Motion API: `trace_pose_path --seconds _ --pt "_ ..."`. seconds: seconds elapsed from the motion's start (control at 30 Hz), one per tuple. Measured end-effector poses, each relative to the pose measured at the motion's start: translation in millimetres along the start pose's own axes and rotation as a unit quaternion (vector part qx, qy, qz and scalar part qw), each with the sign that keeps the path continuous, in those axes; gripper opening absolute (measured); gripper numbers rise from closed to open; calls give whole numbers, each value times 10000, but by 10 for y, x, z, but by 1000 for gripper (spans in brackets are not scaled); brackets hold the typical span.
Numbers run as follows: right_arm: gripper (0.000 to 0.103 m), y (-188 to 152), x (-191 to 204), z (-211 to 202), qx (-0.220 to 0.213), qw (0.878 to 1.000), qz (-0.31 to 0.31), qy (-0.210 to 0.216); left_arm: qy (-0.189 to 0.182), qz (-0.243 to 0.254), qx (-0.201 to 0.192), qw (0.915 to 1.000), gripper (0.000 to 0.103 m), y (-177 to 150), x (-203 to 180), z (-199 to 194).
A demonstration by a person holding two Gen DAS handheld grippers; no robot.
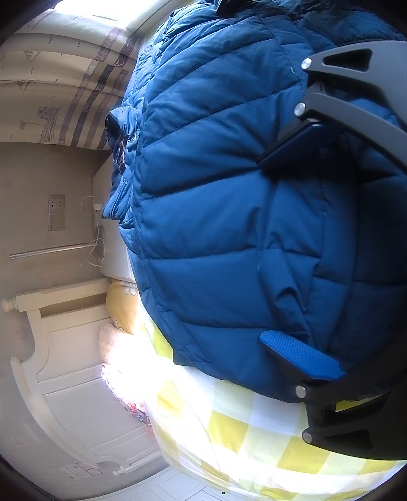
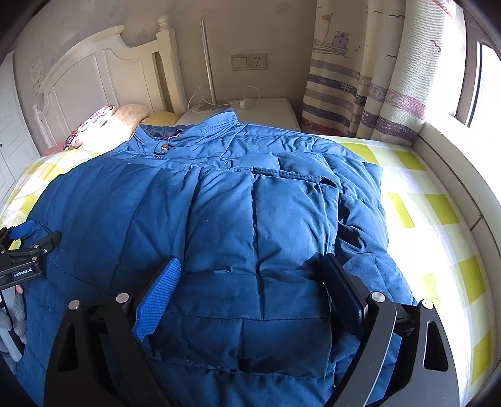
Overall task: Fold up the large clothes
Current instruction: 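Press the folded jacket flat with both tools, then grasp the ribbed jacket hem with both tools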
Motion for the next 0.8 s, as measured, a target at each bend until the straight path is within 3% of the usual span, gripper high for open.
trace_pose_path --seconds 0.1,0.2,0.3,0.4,0.5,0.57,0.7,0.8 --pt "87 -32 41 -251 -277 9991 307 129 129 11 -162 9998 100 -19 16 -174" --pt "88 -115 285 -454 -430 9988 -199 110 -129 52 -364 9992 100 -118 -33 -539" --pt "88 -234 481 -369 -45 9971 -727 233 -401 289 -286 9984 100 -306 -208 -724" --pt "94 -404 543 -65 522 9913 -1198 -153 -266 702 -31 9972 101 -502 -409 -568" --pt "95 -402 539 -68 551 9912 -1195 -153 -393 584 38 9975 101 -487 -354 -549" --pt "93 -404 532 -193 498 9934 -1016 -181 -259 530 43 9982 101 -509 -276 -635" --pt "93 -564 786 -581 146 9906 -1347 204 -349 547 -312 9974 100 -694 -139 -983" --pt "93 -823 916 -320 796 9822 -1673 314 -300 737 38 9968 101 -862 -212 -789"
Point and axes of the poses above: each gripper's, at about its wrist camera, not at the fingertips, and z roughly the way its jaws point, x to its left, y to its top, the point moved 3 cm from there along z, roughly the way its jaws point, and after that the axes turned 14 degrees about y, right-handed, at the moved point
